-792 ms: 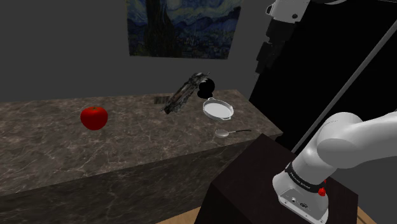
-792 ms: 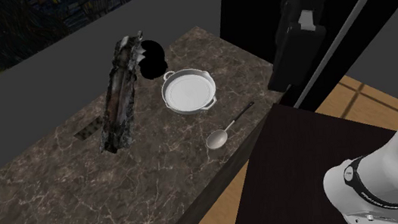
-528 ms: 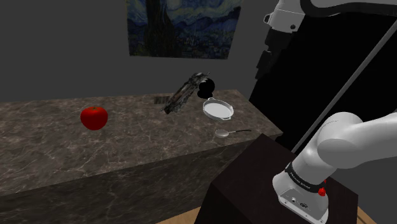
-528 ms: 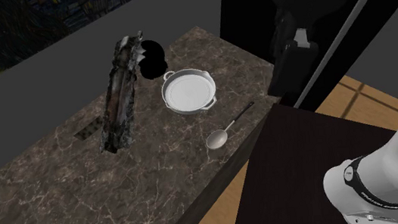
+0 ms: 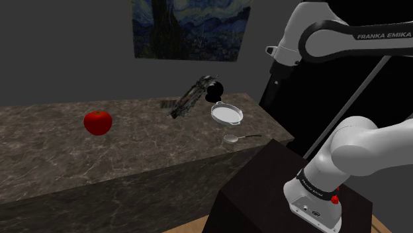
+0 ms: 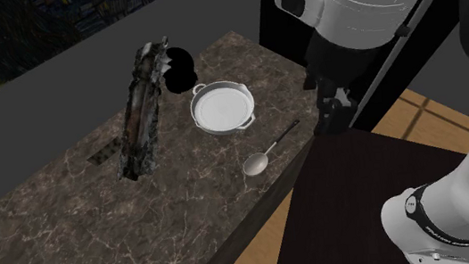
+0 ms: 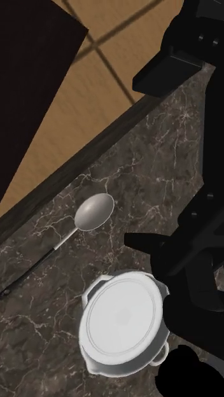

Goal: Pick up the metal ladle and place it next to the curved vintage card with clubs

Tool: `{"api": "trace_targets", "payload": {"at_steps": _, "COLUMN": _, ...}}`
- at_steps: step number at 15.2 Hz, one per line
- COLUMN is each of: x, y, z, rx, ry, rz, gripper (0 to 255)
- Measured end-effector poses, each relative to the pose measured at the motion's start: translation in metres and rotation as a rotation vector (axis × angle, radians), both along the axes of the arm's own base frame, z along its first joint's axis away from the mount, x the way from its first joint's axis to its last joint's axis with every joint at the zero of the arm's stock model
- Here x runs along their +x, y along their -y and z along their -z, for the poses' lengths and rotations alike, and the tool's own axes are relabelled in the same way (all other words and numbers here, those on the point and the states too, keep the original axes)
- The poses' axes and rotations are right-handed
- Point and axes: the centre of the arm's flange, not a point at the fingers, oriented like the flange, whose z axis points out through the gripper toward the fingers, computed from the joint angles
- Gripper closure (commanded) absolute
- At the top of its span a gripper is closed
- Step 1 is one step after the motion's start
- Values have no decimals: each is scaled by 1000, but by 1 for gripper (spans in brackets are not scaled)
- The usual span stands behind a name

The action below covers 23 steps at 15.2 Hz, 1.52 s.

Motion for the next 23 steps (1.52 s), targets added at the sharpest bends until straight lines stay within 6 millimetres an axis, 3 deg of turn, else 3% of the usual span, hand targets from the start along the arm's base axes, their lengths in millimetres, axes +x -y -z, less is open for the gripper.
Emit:
{"api": "trace_targets", "payload": {"at_steps": 14, "x": 15, "y": 66, "z": 169, "rx": -15, "ry": 26, "rz": -454, "gripper": 0}}
{"api": "trace_targets", "payload": {"at_steps": 21, "x": 37, "y": 91, "z": 253, "rx": -14, "ry": 41, "rz": -688, "gripper": 0}}
{"api": "trace_targets", "payload": {"at_steps": 23, "x": 52, "y": 99, "z": 278, "rx": -29, "ry": 42, "rz": -766, "gripper": 0}}
